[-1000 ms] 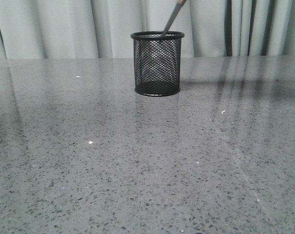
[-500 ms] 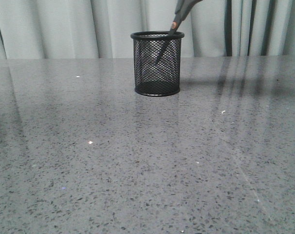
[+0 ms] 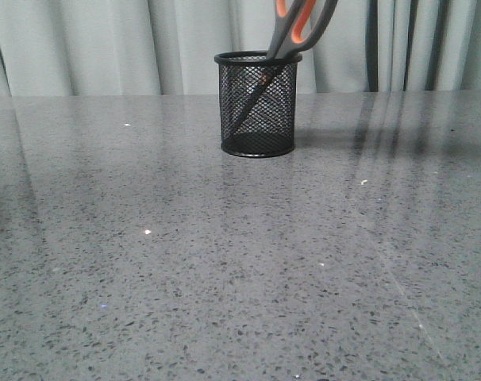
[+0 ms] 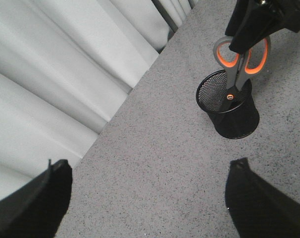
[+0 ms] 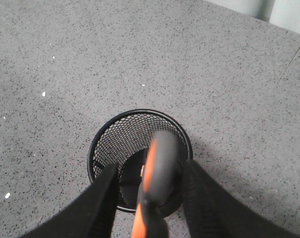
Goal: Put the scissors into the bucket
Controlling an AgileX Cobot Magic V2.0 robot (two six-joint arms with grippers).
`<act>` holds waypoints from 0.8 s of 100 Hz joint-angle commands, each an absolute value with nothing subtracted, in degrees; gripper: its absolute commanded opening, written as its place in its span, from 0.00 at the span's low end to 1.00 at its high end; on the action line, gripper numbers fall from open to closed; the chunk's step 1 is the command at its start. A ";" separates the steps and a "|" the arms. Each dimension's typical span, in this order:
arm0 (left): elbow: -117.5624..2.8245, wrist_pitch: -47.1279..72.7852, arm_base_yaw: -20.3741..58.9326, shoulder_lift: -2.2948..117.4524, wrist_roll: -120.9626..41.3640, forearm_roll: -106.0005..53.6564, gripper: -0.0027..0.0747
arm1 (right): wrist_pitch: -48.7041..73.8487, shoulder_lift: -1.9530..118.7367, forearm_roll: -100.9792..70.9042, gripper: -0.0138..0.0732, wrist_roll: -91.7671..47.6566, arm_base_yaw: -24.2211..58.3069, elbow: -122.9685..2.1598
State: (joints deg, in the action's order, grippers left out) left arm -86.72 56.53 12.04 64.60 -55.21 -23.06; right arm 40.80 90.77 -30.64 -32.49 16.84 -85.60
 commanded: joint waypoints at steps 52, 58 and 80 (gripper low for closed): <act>-88.62 56.13 11.88 63.55 -52.84 -25.28 0.48 | 36.28 68.95 -32.60 0.27 -33.04 11.47 -87.62; -88.62 57.58 11.88 63.55 -51.70 -24.86 0.34 | 36.54 67.28 -32.60 0.14 -33.04 11.47 -87.22; -88.48 61.27 11.88 62.82 -43.79 -22.56 0.01 | 30.75 59.27 -31.87 0.11 -32.83 11.47 -80.97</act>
State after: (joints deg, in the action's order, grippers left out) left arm -86.72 63.35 12.04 64.54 -48.32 -22.24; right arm 37.73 63.36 -31.27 -32.59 11.75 -82.49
